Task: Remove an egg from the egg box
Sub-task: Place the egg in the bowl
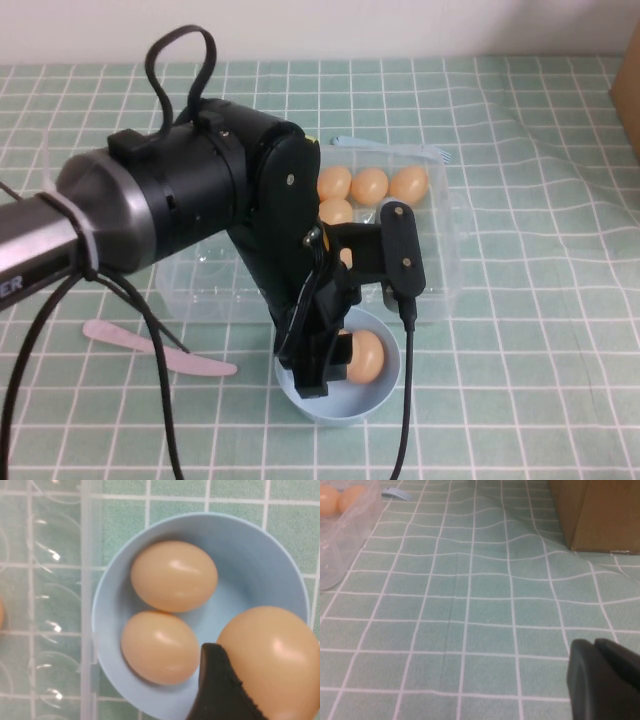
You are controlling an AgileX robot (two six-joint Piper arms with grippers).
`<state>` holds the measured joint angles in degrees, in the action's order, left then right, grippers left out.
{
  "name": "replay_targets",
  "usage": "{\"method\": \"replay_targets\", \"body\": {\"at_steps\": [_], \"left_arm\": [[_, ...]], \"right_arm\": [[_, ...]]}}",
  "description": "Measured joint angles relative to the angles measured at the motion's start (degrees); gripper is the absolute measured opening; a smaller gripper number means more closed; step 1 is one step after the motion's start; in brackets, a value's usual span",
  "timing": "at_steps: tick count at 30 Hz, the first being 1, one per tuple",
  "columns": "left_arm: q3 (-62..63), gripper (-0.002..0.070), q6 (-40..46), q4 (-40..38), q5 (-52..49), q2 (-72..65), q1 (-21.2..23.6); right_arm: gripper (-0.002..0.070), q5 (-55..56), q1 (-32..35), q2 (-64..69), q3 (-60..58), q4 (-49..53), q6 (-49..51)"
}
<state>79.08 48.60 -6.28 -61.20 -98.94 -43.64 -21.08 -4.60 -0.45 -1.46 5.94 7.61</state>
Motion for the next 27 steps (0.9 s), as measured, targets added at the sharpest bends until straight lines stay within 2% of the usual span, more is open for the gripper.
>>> {"method": "replay_targets", "body": {"at_steps": [27], "left_arm": [[-0.39, 0.0342, 2.34, -0.76, 2.38, -6.68, 0.00]], "right_arm": [[-0.0017, 0.00, 0.00, -0.31, 0.00, 0.00, 0.00]]}}
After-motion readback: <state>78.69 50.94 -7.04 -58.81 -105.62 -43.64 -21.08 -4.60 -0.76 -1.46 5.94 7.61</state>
